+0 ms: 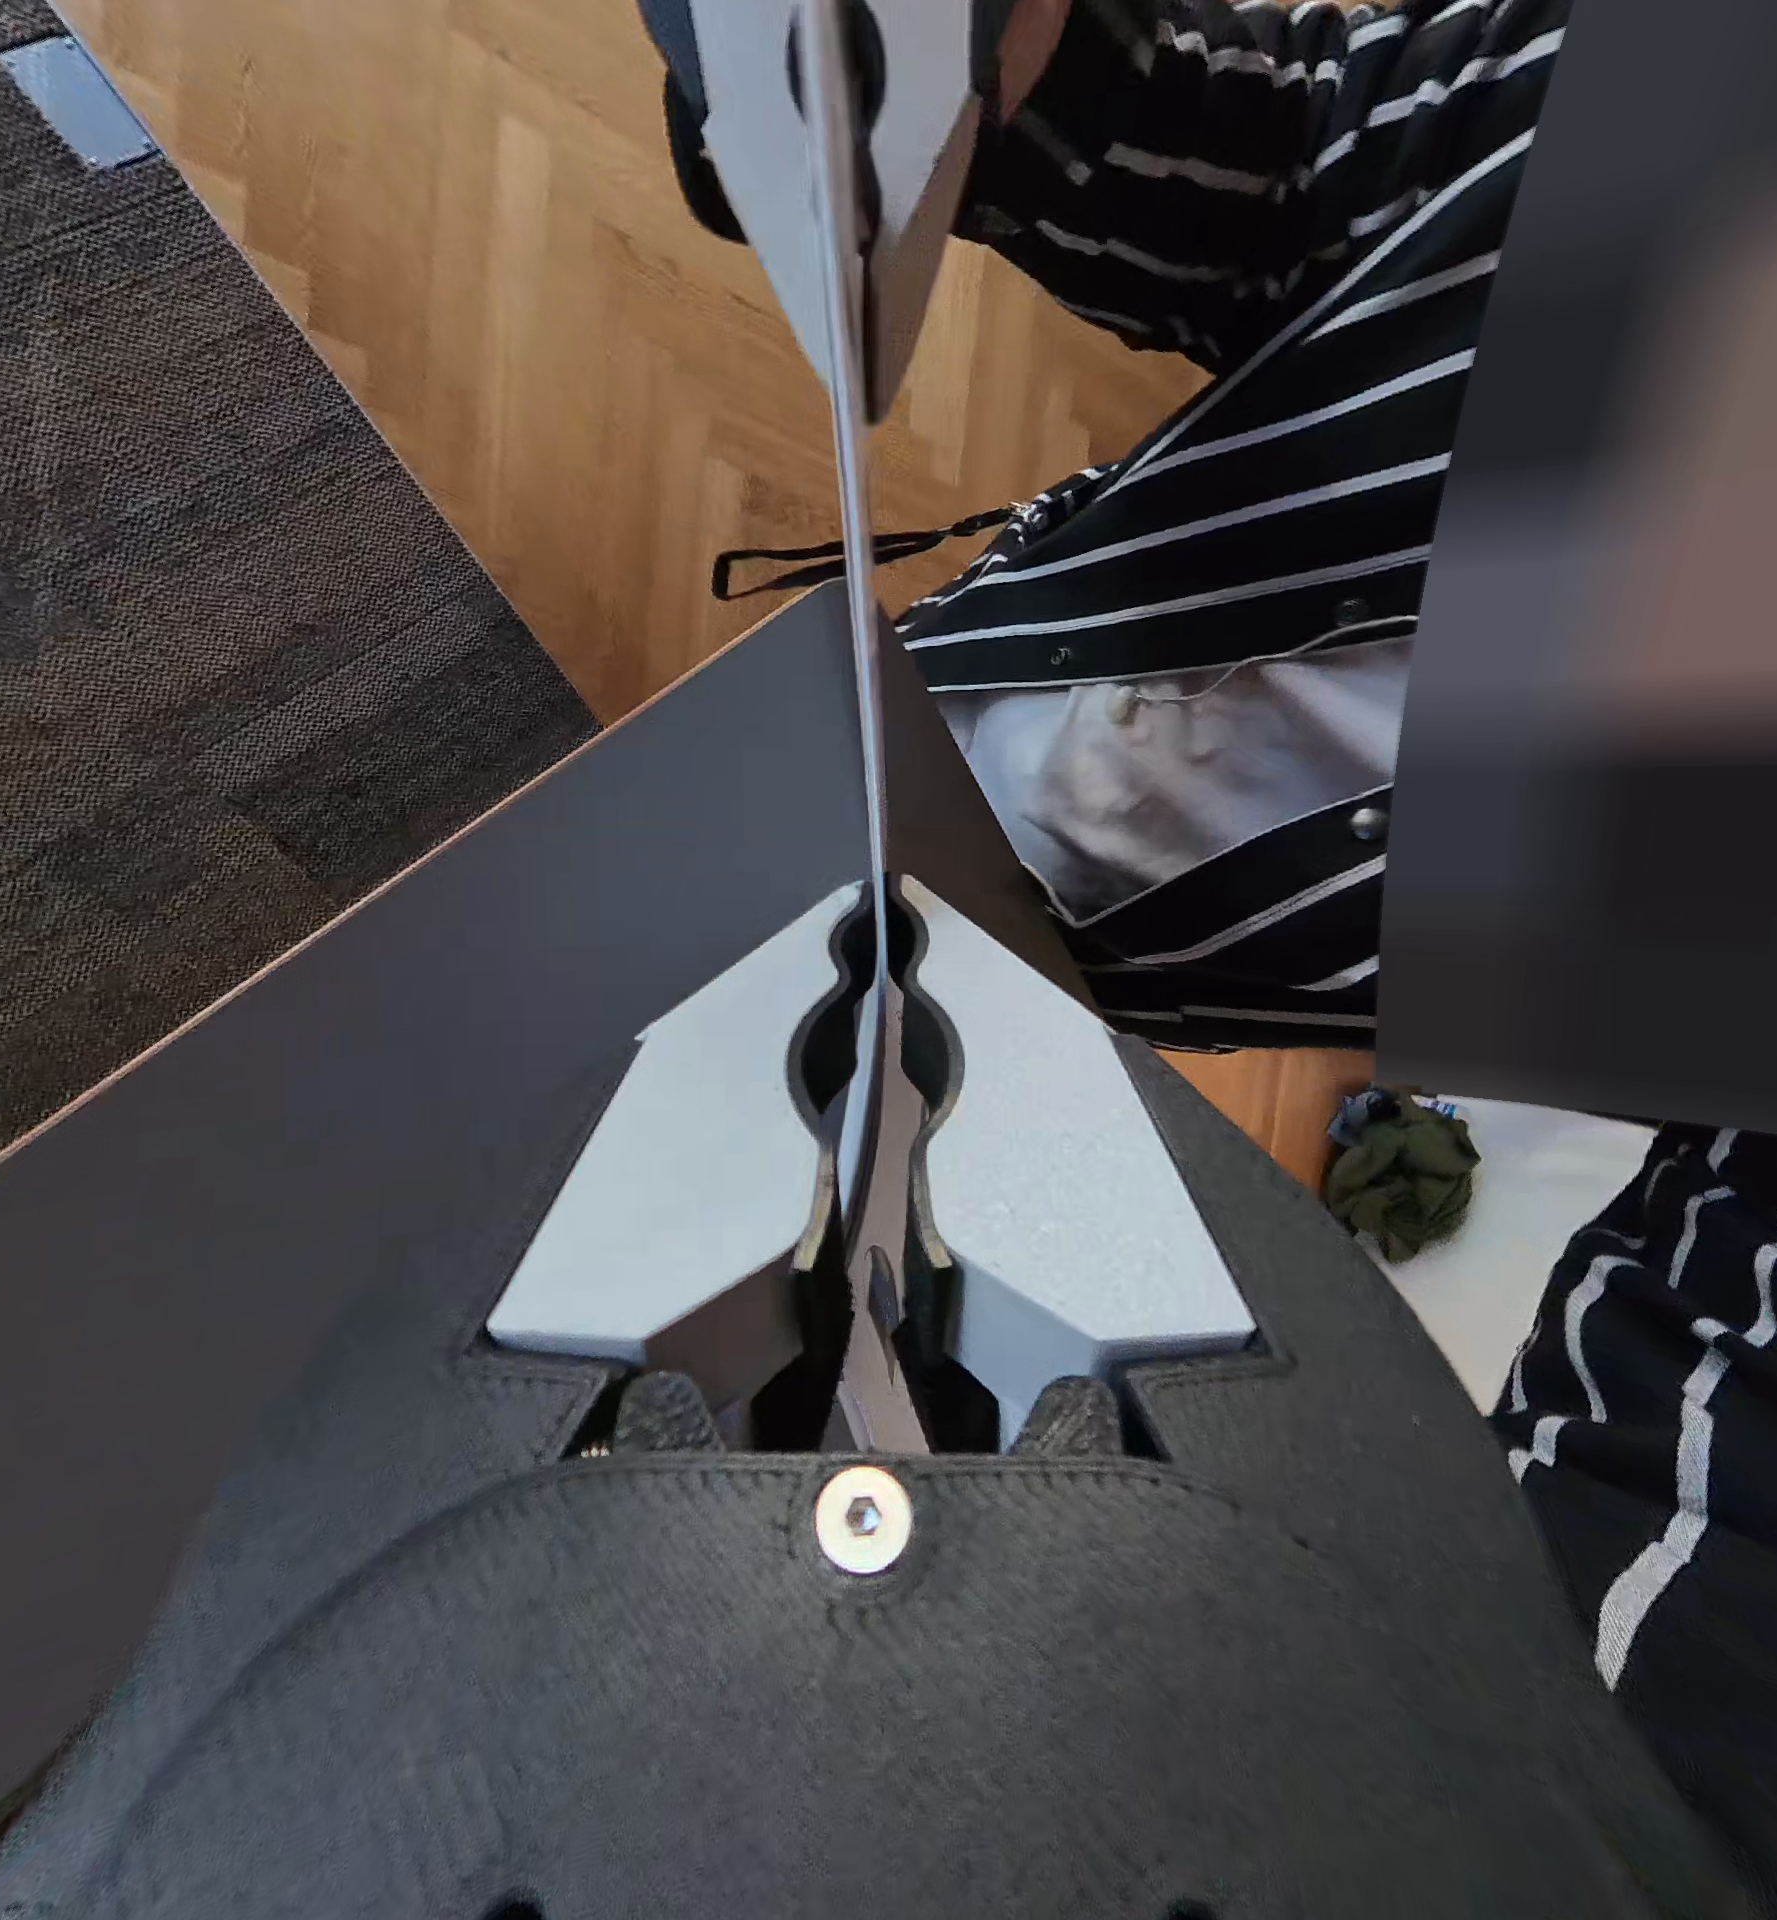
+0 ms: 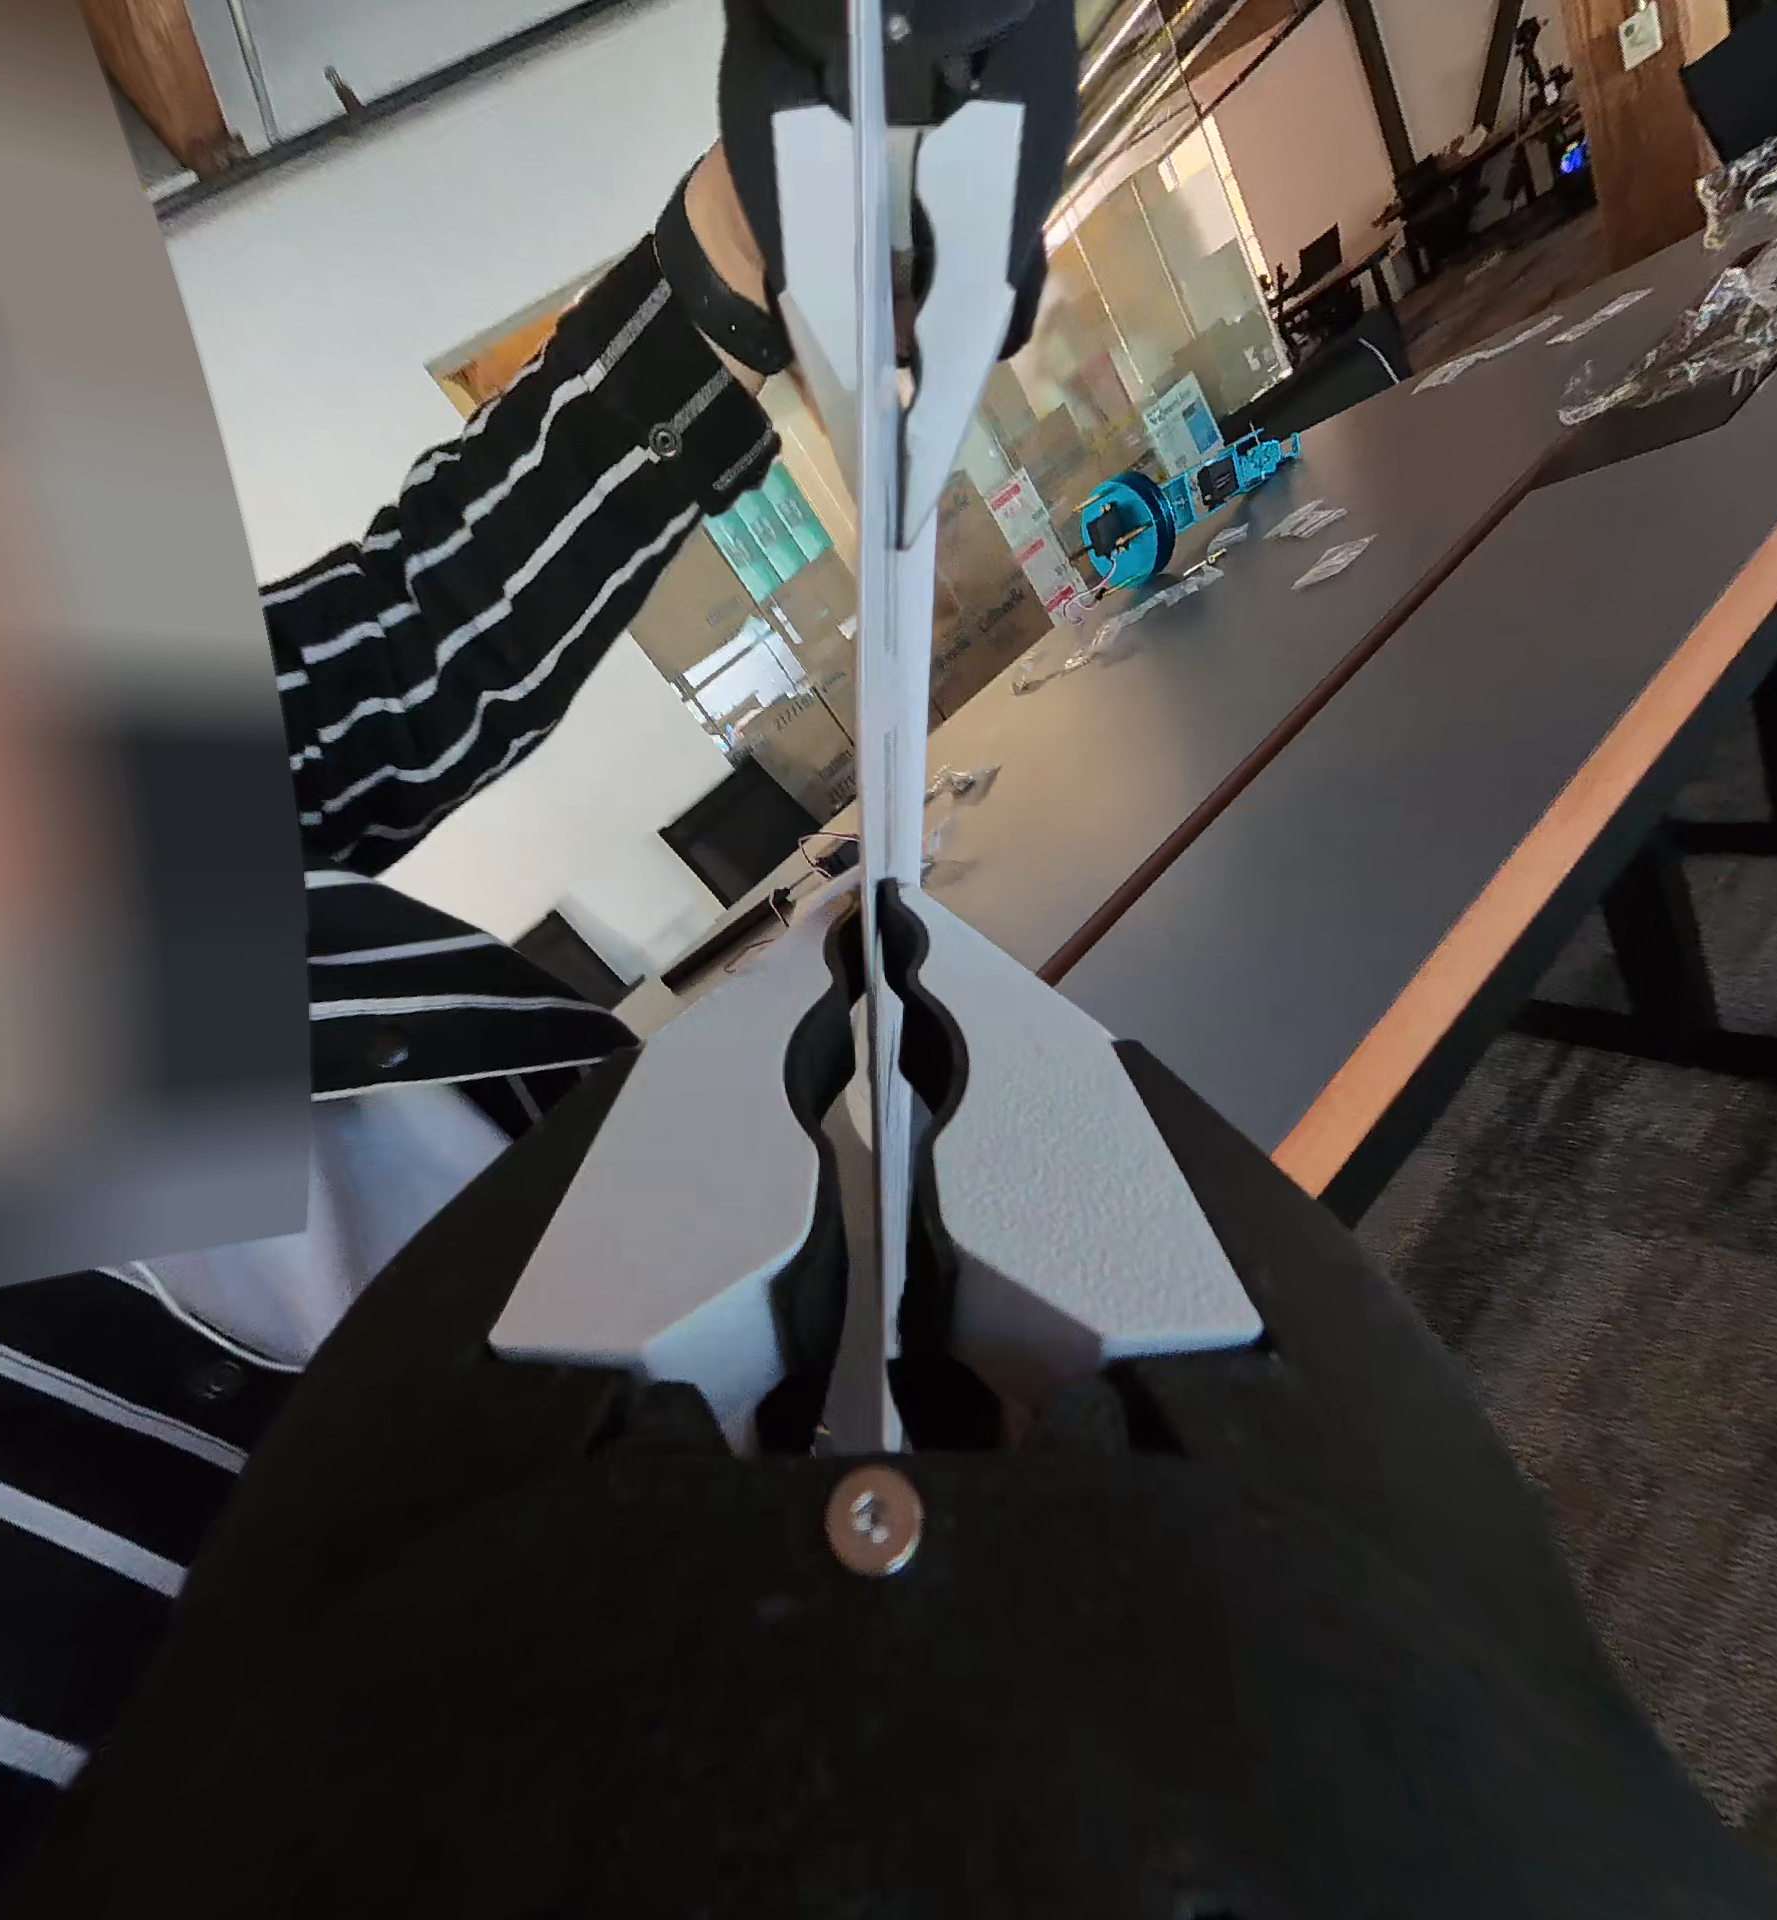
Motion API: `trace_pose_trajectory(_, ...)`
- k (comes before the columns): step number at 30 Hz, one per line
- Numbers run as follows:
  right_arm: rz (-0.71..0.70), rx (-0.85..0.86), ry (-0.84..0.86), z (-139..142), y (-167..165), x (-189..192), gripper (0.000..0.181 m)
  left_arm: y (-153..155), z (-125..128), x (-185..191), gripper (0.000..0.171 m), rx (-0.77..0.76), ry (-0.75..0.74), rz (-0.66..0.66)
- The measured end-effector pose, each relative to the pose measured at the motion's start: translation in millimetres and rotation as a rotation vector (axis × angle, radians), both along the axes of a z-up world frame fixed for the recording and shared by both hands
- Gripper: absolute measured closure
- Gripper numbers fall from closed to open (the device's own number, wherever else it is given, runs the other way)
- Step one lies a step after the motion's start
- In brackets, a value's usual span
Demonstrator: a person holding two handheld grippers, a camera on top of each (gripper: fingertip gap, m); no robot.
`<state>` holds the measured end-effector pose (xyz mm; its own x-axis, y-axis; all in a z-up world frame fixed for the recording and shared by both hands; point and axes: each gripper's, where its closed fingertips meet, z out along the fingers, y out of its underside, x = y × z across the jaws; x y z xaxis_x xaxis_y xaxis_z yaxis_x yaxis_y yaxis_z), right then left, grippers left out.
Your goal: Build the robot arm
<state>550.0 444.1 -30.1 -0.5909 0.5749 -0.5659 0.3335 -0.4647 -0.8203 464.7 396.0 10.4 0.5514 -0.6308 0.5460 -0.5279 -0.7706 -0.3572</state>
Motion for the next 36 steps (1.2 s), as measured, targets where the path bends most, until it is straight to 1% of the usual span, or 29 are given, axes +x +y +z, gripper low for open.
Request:
trace_pose_trajectory(3,0.006,-0.046,-0.006,-1,0,2,0.181,-2,2,5,0.171,-0.002,0.002,-0.030)
trace_pose_trajectory(10,0.016,-0.069,-0.015,-2,-4,6,0.181,-6,1,9,0.171,-0.019,0.022,-0.063)
trace_pose_trajectory(22,0.029,-0.084,-0.044,0,-16,6,0.181,-9,-8,0,0.171,-0.034,0.008,-0.027)
trace_pose_trajectory(29,0.014,-0.198,-0.131,-1,-13,-3,0.181,-3,-10,-11,0.171,-0.054,0.032,0.000)
trace_pose_trajectory(32,0.007,-0.189,-0.136,-1,-13,-5,0.181,-1,-11,-13,0.171,-0.049,0.039,0.001)
trace_pose_trajectory(36,-0.049,-0.116,-0.151,-7,-8,-8,0.181,0,-13,-14,0.171,-0.038,0.041,0.007)
